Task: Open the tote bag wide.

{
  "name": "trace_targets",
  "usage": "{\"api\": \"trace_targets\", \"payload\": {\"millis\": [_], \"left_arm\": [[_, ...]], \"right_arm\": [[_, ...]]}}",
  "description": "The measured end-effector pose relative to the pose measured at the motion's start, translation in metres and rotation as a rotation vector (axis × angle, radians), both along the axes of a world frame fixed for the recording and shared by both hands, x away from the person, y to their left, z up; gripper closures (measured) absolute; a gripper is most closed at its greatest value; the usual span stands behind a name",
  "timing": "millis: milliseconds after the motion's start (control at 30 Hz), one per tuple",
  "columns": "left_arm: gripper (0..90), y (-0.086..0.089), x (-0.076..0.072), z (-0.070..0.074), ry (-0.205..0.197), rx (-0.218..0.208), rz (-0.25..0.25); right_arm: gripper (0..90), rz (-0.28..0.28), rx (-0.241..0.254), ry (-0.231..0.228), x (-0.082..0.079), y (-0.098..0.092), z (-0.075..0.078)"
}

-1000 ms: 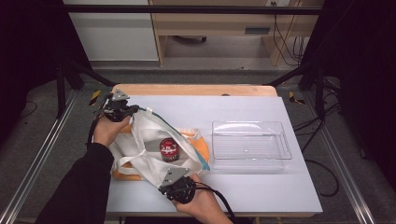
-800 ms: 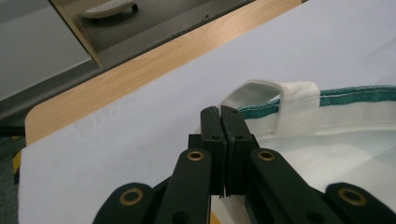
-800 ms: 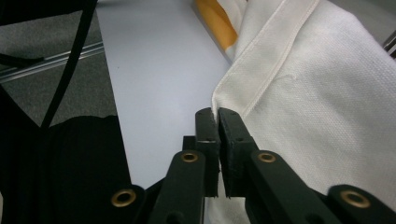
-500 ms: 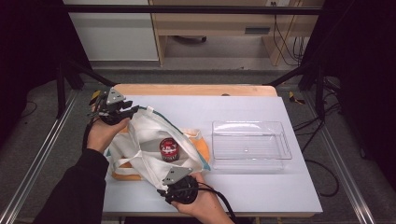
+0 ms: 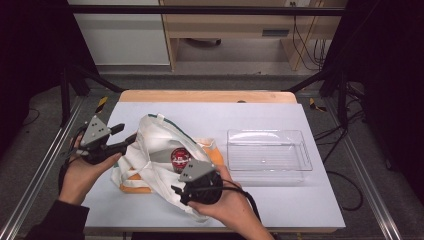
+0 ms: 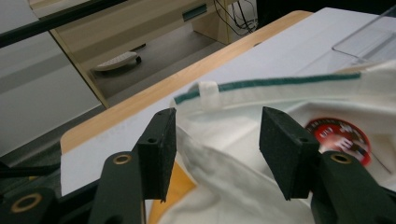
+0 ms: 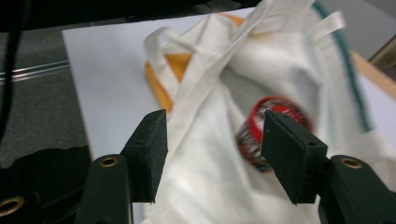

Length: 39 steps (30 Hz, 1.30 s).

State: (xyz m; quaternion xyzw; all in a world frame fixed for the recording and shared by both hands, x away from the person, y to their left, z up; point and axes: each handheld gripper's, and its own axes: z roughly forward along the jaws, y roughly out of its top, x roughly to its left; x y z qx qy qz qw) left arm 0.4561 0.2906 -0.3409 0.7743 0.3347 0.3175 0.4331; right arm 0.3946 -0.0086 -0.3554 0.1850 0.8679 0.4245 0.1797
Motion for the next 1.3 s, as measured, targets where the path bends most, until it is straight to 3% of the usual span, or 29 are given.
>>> {"api": "trace_targets", "payload": {"millis": [233,400,467,633,767,1033,1167,1300], "left_arm": [[39.3,-0.005,-0.028,-0.026,0.019,0.024,0.015],[33.9,-0.019,-0.029,-0.036,0.018,0.026,0.027],[31.7,-0.027,-0.028,-0.041,0.047,0.013,0.039],[27.0,-0.045,-0.024,-0.054,0.038,0.015,0.076],[24.2,-0.052,-0.026,-0.068,0.041,0.034,0.078],[23.6,-0.051,-0.021,-0.094,0.085,-0.038,0.085],[28.5,-0.049,-0.023,-0.099,0.102,-0.085,0.088],[39.4,-0.049,-0.029,-0.100,0.096,-0.091,0.084]], "right_arm": [[44.7,-0.088,-0.031,-0.014,0.043,-0.004,0.033],[44.5,-0.118,-0.065,-0.021,0.064,-0.004,0.038],[44.4,-0.119,-0.061,-0.013,0.073,-0.003,0.037],[41.9,-0.132,-0.081,0.007,0.091,0.001,0.031],[36.8,-0.142,-0.105,0.025,0.099,-0.001,0.027],[34.0,-0.140,-0.122,0.100,0.129,0.010,0.009],[36.4,-0.127,-0.139,0.136,0.143,0.020,-0.001],[44.7,-0.103,-0.173,0.159,0.150,0.029,-0.008]]}}
